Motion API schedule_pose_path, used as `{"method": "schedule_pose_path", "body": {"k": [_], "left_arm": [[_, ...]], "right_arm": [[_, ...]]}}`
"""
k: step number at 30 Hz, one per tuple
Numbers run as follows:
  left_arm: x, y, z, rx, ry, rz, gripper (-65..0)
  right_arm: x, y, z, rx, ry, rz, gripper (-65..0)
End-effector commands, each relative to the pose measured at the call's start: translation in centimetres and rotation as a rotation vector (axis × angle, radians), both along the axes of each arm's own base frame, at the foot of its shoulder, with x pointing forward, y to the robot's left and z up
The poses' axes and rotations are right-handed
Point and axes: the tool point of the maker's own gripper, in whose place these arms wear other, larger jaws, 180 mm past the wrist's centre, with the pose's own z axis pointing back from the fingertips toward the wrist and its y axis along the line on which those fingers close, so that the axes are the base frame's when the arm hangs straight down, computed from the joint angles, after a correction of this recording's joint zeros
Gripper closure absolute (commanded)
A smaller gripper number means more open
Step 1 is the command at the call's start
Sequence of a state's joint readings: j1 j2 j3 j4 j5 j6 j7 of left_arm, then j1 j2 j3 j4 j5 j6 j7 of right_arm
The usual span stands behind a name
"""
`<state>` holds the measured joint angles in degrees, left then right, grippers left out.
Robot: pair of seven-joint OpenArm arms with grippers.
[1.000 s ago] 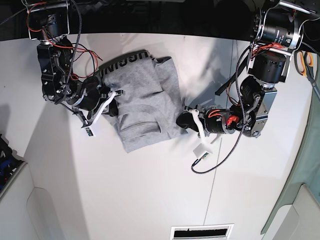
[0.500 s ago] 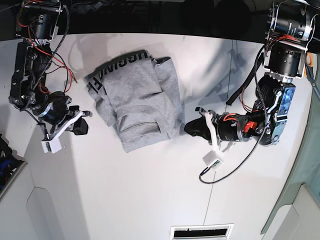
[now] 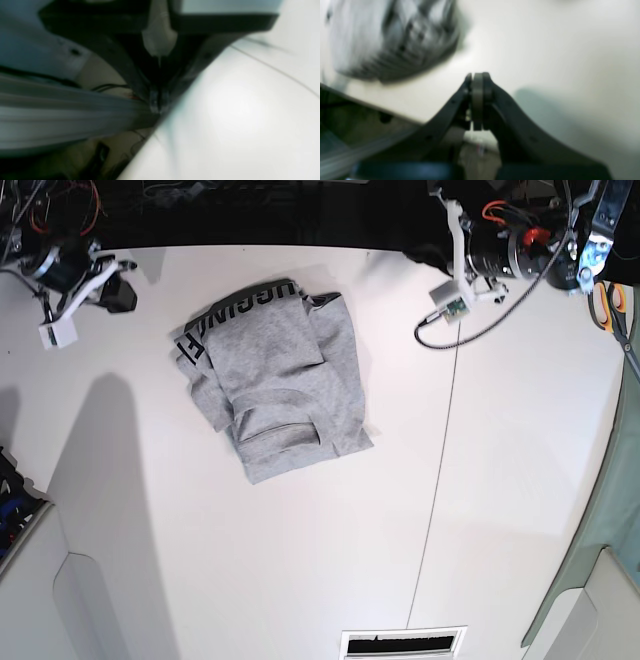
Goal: Layout the t-shirt on the table in an organized manner, then fold the t-shirt properly
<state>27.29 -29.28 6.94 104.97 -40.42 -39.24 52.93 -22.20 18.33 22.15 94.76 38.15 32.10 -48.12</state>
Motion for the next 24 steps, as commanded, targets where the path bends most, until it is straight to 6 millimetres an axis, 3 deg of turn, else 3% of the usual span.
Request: {"method": "schedule_pose_path", "body": {"k": [1, 6, 12, 18, 24], "left_arm": [[-1.3, -0.2, 0.3, -0.019, 0.015, -0.001, 0.0], [-8.7, 0.3, -2.3, 0.038, 0.188, 0.026, 0.0], [-12.3, 1.0, -5.8, 0.058, 0.331, 0.137, 0.0], [-14.4, 1.9, -11.1, 0.172, 0.472, 0.251, 0.0], [-16.4, 4.0, -17.1, 0.342, 0.583, 0.376, 0.0]], "right_arm": [[-0.7, 0.0, 0.7, 0.001, -0.015, 0.018, 0.0], [-8.6, 0.0, -1.2, -0.028, 0.155, 0.040, 0.0], [-16.1, -0.2, -3.6, -0.054, 0.330, 0.015, 0.0], [-18.9, -2.3, -7.4, -0.104, 0.435, -0.034, 0.0], [-18.0, -2.3, -12.4, -0.044, 0.530, -0.120, 0.0]]}}
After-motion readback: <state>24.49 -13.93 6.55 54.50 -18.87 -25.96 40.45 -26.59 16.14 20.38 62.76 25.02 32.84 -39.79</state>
